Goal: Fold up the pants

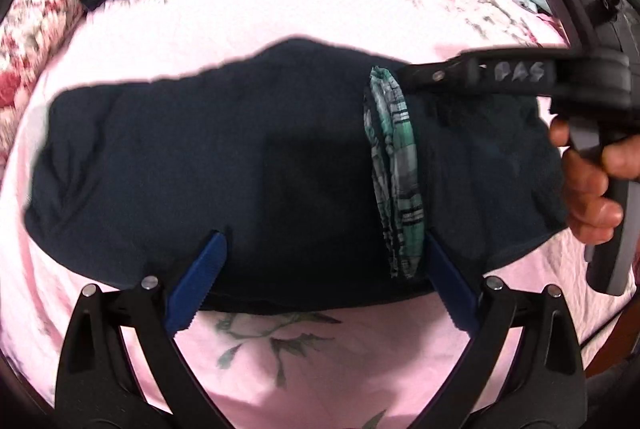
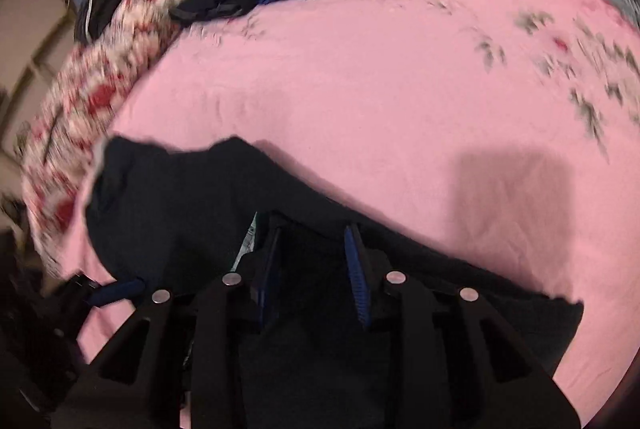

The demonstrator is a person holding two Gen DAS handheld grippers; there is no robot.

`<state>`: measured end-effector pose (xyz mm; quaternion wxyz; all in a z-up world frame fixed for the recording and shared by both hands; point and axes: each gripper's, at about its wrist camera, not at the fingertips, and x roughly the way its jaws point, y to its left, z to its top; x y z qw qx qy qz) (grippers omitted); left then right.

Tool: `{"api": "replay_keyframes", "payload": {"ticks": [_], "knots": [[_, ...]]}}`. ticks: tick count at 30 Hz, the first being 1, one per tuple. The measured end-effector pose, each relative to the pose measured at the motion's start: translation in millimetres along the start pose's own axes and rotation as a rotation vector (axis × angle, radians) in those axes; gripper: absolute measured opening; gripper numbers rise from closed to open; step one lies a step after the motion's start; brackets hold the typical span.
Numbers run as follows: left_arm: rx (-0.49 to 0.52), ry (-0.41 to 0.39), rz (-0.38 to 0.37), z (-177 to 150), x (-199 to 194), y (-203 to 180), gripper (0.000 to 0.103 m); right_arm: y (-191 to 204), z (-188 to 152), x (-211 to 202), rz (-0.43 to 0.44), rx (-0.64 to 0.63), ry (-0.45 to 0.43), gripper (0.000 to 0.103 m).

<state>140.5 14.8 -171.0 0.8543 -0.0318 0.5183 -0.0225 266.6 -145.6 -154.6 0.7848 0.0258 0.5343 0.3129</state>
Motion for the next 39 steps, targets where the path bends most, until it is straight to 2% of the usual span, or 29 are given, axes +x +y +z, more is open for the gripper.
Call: {"api": "replay_keyframes", "payload": {"ticks": [2, 4, 6, 8, 10, 11, 12, 14, 15, 21, 22, 24, 28, 31, 34, 36, 37, 39], "knots": [[-0.008, -0.058, -0.04, 6.0, -21.6, 3.4, 0.095, -1.6, -4.3, -28.1, 0.008, 0.047, -0.072, 0.041], [-0.018, -0.096, -0.121, 18.2, -36.5, 5.6, 0.095, -2.9, -16.2, -56.1, 0.001, 0.041, -0.134, 0.043], [-0.01, -0.089, -0.18, 34.9, -33.7, 0.8, 0.091, -5.1, -37.1, -76.6, 0.013, 0.021, -0.143, 0.043], [0.005, -0.083, -0.203, 51.2, -23.5, -7.5, 0.085, -6.1, -55.1, -82.2, 0.015, 0.006, -0.127, 0.043], [0.037, -0.051, -0.222, 66.4, -3.5, -19.4, 0.07, -6.2, -79.2, -80.9, 0.002, -0.012, -0.087, 0.043], [0.047, -0.031, -0.216, 70.8, 5.7, -23.4, 0.054, -6.8, -91.5, -79.2, -0.007, -0.018, -0.067, 0.043], [0.065, -0.004, -0.196, 74.3, 18.5, -27.6, 0.039, -6.1, -99.5, -73.6, -0.016, -0.017, -0.044, 0.043], [0.094, 0.048, -0.122, 75.9, 45.1, -30.0, 0.025, -12.9, -117.3, -64.7, -0.063, -0.01, 0.004, 0.041], [0.085, 0.061, -0.131, 74.5, 51.7, -26.0, 0.025, -13.4, -124.8, -68.1, -0.064, -0.011, -0.029, 0.042], [0.002, 0.047, -0.169, 77.8, 47.2, -10.8, 0.024, -20.8, -134.4, -75.0, -0.047, 0.03, -0.046, 0.041], [-0.026, 0.043, -0.176, 79.2, 43.3, -5.8, 0.025, -20.6, -134.0, -74.7, -0.051, 0.027, -0.046, 0.041], [-0.048, 0.021, -0.165, 81.8, 32.8, 1.0, 0.034, -17.9, -133.1, -74.9, -0.059, 0.02, -0.042, 0.042], [0.022, -0.061, -0.137, 68.1, -6.1, -8.1, 0.032, -16.5, -129.3, -73.4, -0.065, 0.019, -0.024, 0.042], [0.066, -0.096, -0.251, 48.8, -32.7, -19.0, 0.032, -19.5, -132.1, -72.8, -0.055, 0.035, -0.033, 0.043], [0.153, -0.044, -0.273, 29.0, -23.5, -36.4, 0.032, -19.8, -132.4, -72.7, -0.056, 0.04, -0.034, 0.043], [0.172, 0.033, -0.202, 14.0, 2.2, -37.2, 0.03, -20.0, -132.8, -72.4, -0.056, 0.035, -0.032, 0.043], [0.162, 0.065, -0.172, 7.5, 14.2, -31.6, 0.031, -20.1, -132.9, -72.4, -0.054, 0.036, -0.031, 0.043], [0.092, 0.07, -0.23, 1.1, 20.2, -16.0, 0.034, -22.0, -133.7, -71.2, -0.045, 0.044, -0.027, 0.043]]}}
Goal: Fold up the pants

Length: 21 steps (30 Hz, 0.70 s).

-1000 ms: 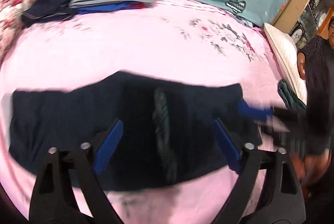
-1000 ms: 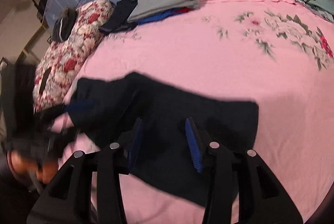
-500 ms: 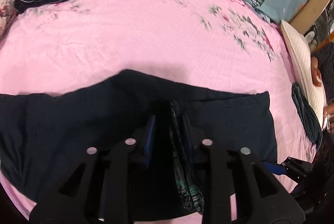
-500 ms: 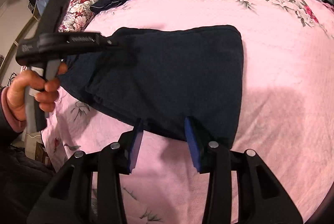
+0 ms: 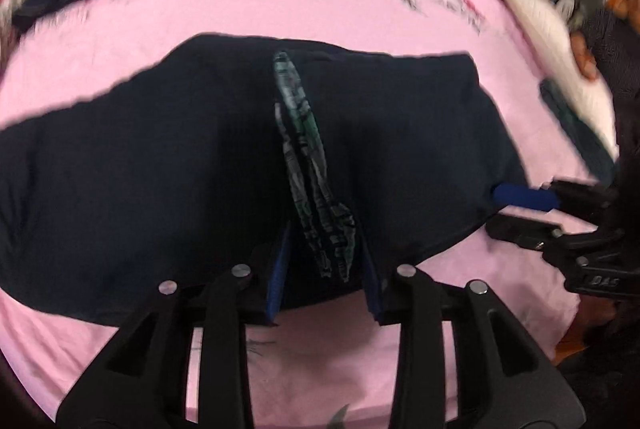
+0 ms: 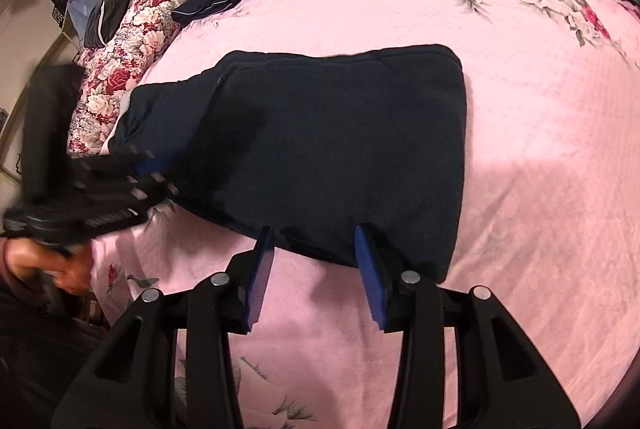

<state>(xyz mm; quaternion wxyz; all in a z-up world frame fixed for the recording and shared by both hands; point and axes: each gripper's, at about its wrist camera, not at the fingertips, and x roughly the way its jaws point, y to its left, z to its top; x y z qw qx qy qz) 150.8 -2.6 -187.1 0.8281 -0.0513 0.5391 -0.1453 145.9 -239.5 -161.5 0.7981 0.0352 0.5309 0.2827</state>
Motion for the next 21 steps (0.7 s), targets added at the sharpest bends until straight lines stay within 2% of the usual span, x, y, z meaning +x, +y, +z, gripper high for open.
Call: {"api": "replay_keyframes", "payload": {"ticks": [1, 2, 5, 6, 7, 8, 11, 13, 15, 18, 21], "knots": [[-0.019, 0.003, -0.012, -0.7, -2.7, 4.3, 0.036, -0.2, -0.3, 0.4, 0.0, 0.003, -0.001, 0.043], [-0.019, -0.001, -0.001, -0.2, -7.0, 4.7, 0.044, 0.4, -0.5, 0.4, -0.002, 0.002, -0.002, 0.043], [-0.014, -0.057, 0.045, 1.3, -34.3, 9.3, 0.058, 3.9, 0.4, 0.7, -0.021, -0.012, 0.004, 0.043], [-0.025, -0.086, 0.075, 1.5, -48.4, 17.2, 0.064, 4.9, 1.2, 1.1, -0.026, -0.011, 0.006, 0.044], [-0.037, -0.105, 0.111, 2.9, -58.3, 23.8, 0.077, 5.7, 1.5, 1.5, -0.029, -0.009, 0.008, 0.045], [-0.063, -0.133, 0.164, 2.8, -71.7, 37.9, 0.085, 5.7, 1.6, 2.1, -0.033, -0.007, 0.01, 0.045], [-0.131, -0.173, 0.232, 2.2, -99.0, 79.3, 0.087, 9.5, 2.7, 4.6, -0.056, -0.008, 0.015, 0.049], [-0.209, -0.197, 0.305, -2.6, -119.0, 121.8, 0.09, 15.1, 4.6, 7.6, -0.068, -0.016, 0.021, 0.056], [-0.296, -0.194, 0.334, -9.9, -132.1, 166.0, 0.091, 19.8, 4.2, 9.0, -0.092, -0.028, 0.026, 0.059], [-0.436, -0.151, 0.29, -18.7, -131.4, 222.9, 0.091, 28.1, 5.4, 11.7, -0.138, -0.055, 0.04, 0.061], [-0.491, -0.112, 0.195, -27.6, -118.7, 251.0, 0.09, 30.6, 7.6, 11.9, -0.164, -0.039, 0.049, 0.06]]}}
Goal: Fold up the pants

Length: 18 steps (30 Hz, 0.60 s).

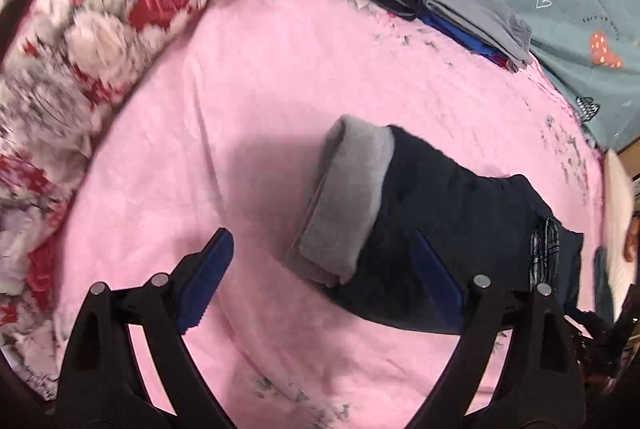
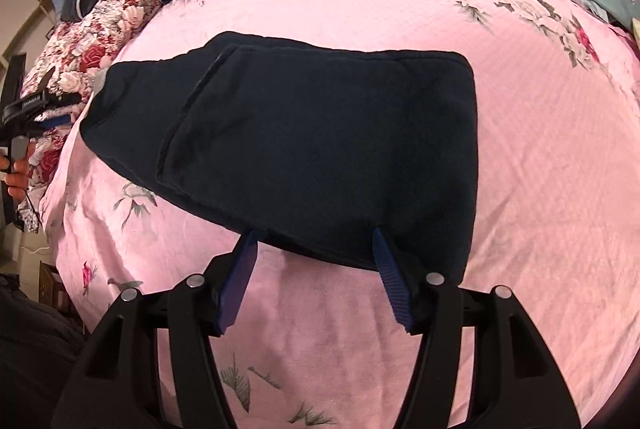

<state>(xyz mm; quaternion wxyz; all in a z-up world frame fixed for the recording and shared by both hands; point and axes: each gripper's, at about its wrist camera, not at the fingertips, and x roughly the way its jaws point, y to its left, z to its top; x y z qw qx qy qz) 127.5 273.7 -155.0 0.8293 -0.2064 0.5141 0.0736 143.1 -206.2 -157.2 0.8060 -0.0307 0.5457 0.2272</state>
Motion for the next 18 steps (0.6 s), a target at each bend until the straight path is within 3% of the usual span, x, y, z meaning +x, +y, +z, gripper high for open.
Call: {"api": "replay_keyframes", "payload": {"ticks": [3, 5, 7, 12, 18], "knots": [[0.033, 0.061, -0.074, -4.3, 18.1, 2.5, 0.087, 1.3, 3.8, 1.7, -0.017, 0.044, 0.012, 0.06], [0.072, 0.095, -0.116, -10.2, 29.5, -9.3, 0.072, 3.8, 5.0, 4.9, -0.042, 0.047, 0.019, 0.061], [0.116, 0.115, -0.101, -11.2, 40.7, -15.6, 0.072, 6.8, 5.4, 6.4, -0.063, 0.045, 0.025, 0.063], [0.08, 0.148, -0.161, -2.6, 43.9, -3.7, 0.071, 18.8, 6.4, 5.6, -0.131, 0.035, 0.019, 0.064], [0.077, 0.17, -0.151, -1.1, 47.2, -2.7, 0.074, 63.4, 33.2, -26.2, -0.07, -0.008, -0.161, 0.061]]}}
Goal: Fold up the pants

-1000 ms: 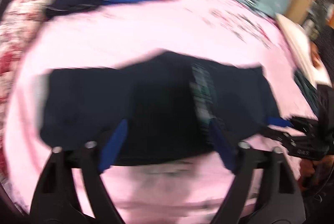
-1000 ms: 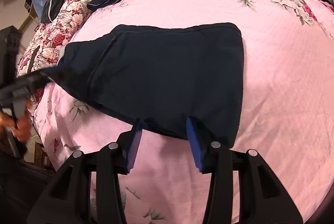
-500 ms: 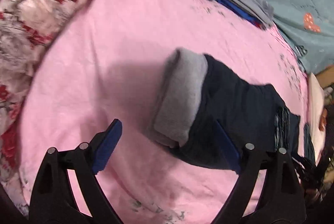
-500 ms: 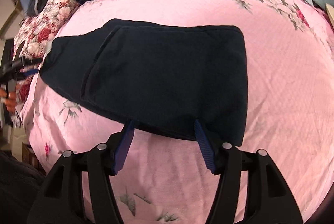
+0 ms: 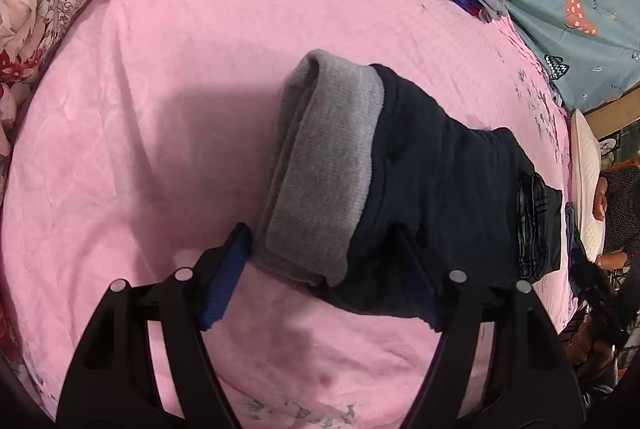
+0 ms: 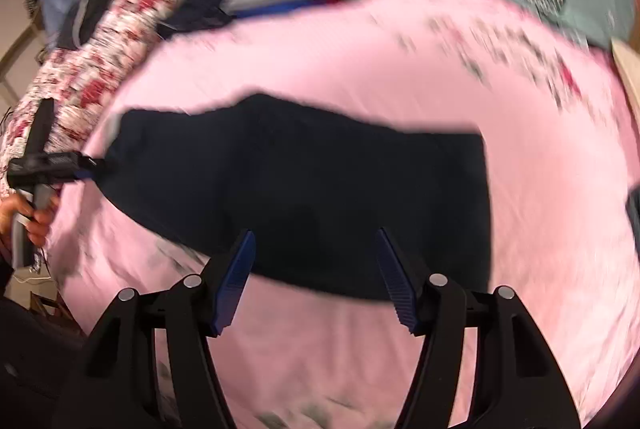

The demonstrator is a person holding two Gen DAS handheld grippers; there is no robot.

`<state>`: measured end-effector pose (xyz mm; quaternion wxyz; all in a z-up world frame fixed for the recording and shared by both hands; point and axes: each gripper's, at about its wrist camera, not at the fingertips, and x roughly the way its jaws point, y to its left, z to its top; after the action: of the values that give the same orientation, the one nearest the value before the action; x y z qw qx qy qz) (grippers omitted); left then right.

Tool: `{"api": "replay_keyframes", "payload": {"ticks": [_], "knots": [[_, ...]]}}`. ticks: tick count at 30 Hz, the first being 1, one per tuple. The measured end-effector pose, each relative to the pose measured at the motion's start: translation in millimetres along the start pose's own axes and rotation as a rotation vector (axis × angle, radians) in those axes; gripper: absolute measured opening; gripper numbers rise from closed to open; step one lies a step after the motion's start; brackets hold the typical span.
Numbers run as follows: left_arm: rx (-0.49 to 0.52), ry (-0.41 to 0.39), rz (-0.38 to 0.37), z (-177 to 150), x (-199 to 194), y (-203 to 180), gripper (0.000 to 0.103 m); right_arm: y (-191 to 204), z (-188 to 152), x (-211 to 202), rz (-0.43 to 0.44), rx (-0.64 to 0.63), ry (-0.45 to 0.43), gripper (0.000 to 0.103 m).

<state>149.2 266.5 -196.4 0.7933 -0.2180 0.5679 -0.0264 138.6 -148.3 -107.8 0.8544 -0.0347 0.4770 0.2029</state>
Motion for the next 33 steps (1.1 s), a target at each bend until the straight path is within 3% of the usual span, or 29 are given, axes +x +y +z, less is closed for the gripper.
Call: {"api": "replay_keyframes", "payload": {"ticks": [2, 4, 7, 9, 14, 19, 22, 24, 26, 28, 29, 30, 33], "knots": [[0.009, 0.004, 0.017, -0.5, 0.5, -2.5, 0.074, 16.9, 6.8, 6.4, -0.02, -0.042, -0.02, 0.058], [0.015, 0.008, 0.021, 0.1, -0.1, -4.9, 0.072, 34.8, 10.0, 31.9, -0.074, -0.09, 0.031, 0.058], [0.02, 0.003, -0.002, 0.0, -2.2, -7.2, 0.055, 47.5, -3.0, 78.6, -0.122, -0.127, 0.179, 0.059], [0.03, -0.002, -0.012, -3.1, -4.7, -8.3, 0.047, 54.5, -9.7, 80.9, -0.163, -0.166, 0.125, 0.061], [0.058, -0.052, 0.022, -9.1, -14.2, -16.2, 0.041, 48.9, -4.2, 81.1, -0.145, -0.137, 0.131, 0.063], [0.088, -0.057, 0.095, -11.6, -10.3, -23.9, 0.044, 49.6, -6.9, 78.6, -0.146, -0.137, 0.118, 0.063], [0.056, -0.044, 0.114, -9.8, -5.6, -21.5, 0.055, 50.0, -10.6, 79.8, -0.145, -0.139, 0.114, 0.063], [0.038, -0.028, 0.143, -8.5, -1.5, -19.7, 0.071, 49.9, -10.6, 79.9, -0.145, -0.141, 0.111, 0.063], [0.014, -0.022, 0.147, -7.9, 0.3, -17.2, 0.072, 50.4, -10.5, 80.0, -0.145, -0.143, 0.111, 0.063], [0.017, -0.027, 0.138, -8.1, -0.6, -17.4, 0.066, 50.0, -10.8, 79.9, -0.142, -0.144, 0.11, 0.063], [0.02, -0.024, 0.108, -8.5, -1.3, -18.3, 0.053, 49.9, -11.0, 79.8, -0.142, -0.144, 0.109, 0.063], [0.019, -0.027, 0.1, -9.4, -2.7, -19.3, 0.048, 50.0, -11.3, 79.8, -0.141, -0.146, 0.109, 0.063], [0.007, -0.064, 0.051, -13.1, -12.6, -18.0, 0.04, 50.0, -11.4, 79.5, -0.137, -0.148, 0.105, 0.063]]}}
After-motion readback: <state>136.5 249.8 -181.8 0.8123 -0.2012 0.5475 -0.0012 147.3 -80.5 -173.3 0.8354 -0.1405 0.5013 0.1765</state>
